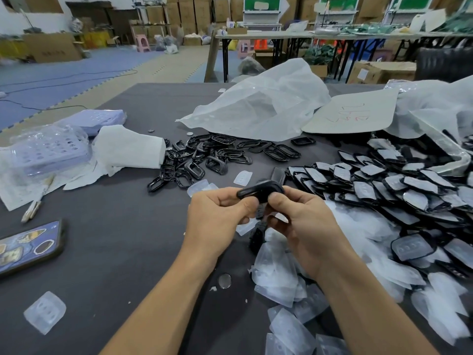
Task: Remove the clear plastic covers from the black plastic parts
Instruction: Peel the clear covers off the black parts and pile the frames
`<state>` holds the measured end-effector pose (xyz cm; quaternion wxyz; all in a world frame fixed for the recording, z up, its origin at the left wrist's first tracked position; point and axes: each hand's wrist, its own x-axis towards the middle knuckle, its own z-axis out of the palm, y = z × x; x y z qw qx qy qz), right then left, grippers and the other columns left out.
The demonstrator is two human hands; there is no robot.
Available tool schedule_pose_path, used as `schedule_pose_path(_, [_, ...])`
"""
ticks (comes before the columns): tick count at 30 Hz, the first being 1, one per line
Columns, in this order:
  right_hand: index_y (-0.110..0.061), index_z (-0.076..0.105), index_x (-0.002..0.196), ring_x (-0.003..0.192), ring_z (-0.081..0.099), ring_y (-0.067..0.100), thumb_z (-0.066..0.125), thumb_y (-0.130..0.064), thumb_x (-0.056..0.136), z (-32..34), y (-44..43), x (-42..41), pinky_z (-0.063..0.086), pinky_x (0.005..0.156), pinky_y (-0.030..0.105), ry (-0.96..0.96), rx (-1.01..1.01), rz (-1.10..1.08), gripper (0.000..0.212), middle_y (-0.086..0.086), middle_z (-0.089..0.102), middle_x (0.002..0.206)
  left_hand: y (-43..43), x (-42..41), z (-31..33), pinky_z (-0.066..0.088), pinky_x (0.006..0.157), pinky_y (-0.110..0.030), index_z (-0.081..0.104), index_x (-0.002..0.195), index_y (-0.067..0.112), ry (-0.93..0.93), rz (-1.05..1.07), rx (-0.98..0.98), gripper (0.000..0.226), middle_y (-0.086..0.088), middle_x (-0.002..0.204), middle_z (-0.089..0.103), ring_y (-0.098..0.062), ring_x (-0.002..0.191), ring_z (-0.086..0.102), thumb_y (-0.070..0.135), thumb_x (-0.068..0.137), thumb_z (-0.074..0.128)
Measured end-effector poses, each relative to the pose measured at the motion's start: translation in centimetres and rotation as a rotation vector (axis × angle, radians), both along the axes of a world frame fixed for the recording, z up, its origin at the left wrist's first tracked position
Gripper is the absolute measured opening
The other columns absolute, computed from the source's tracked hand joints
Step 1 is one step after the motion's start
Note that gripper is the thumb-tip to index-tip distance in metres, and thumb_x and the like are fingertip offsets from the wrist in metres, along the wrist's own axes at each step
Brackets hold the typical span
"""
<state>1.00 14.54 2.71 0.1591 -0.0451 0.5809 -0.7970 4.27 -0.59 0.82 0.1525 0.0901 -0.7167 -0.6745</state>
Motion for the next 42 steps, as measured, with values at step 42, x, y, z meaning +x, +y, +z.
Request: schedule_pose_path(42, [-0.010, 0.072, 0.069, 0.060, 0.055, 0.016, 0.073, 0.008, 0.084, 0.2, 0.3, -0.1, 0.049, 0.058, 0.021, 0.186, 0.147, -0.045, 0.024, 0.008, 0.064, 0.065, -0.1, -0.5, 0.9, 0.056, 0.070, -0.020, 0.084, 0.080, 0.014, -0.154, -0.098, 0.356, 0.035, -0.009, 0.084, 0.077, -0.014, 0.077, 0.069, 0.033, 0.051, 0.084])
